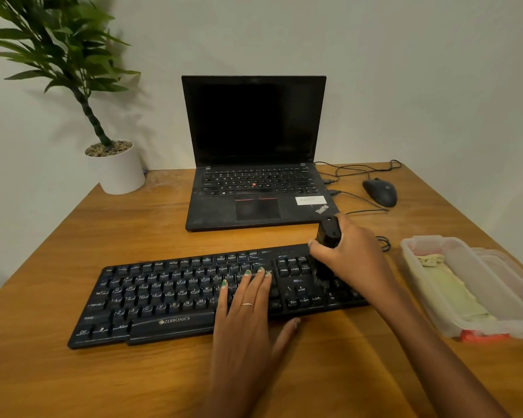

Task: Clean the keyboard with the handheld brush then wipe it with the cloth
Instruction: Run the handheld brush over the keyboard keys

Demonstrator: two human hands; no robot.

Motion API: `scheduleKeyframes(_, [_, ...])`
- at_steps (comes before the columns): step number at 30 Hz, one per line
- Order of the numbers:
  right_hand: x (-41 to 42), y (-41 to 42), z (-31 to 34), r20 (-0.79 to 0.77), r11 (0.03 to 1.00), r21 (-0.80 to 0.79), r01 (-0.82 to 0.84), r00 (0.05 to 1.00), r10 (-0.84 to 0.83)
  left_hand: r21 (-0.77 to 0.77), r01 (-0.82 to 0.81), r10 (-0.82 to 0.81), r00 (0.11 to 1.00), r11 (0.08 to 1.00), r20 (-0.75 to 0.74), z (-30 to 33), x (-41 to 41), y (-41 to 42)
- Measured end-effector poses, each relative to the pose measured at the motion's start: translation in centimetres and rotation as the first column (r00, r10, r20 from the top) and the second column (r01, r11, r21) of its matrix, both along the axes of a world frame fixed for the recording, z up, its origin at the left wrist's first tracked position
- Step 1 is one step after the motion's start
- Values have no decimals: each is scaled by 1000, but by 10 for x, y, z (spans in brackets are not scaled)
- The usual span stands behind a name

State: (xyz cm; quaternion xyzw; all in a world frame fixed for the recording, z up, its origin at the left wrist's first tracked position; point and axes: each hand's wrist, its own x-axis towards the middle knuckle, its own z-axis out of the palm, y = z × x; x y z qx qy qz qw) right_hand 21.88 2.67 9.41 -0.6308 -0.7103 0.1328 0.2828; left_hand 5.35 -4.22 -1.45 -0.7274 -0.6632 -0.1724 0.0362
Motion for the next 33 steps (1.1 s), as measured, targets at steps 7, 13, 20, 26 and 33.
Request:
scheduleKeyframes(7, [2, -2, 2, 27, 999, -47, 1, 1000, 1, -3, 2, -2, 1000, 1000, 7, 0, 0, 0])
scheduleKeyframes(13, [4, -3, 0, -31, 995, -82, -64, 998, 62, 11, -12, 12, 1000, 1000, 3, -3, 0, 1])
scheduleKeyframes(20, [6, -5, -4, -106, 990, -106, -89, 991, 77, 0, -2, 2, 1000, 1000, 0, -1, 1, 0])
scheduleKeyframes(26, [4, 1, -6, -66, 1000, -11, -14, 998, 13, -22, 1, -1, 1000, 1000, -5, 0, 0, 0])
scheduleKeyframes(33, [3, 12, -6, -17, 998, 44, -32, 999, 33, -16, 6, -6, 1000, 1000, 8, -1, -1, -1])
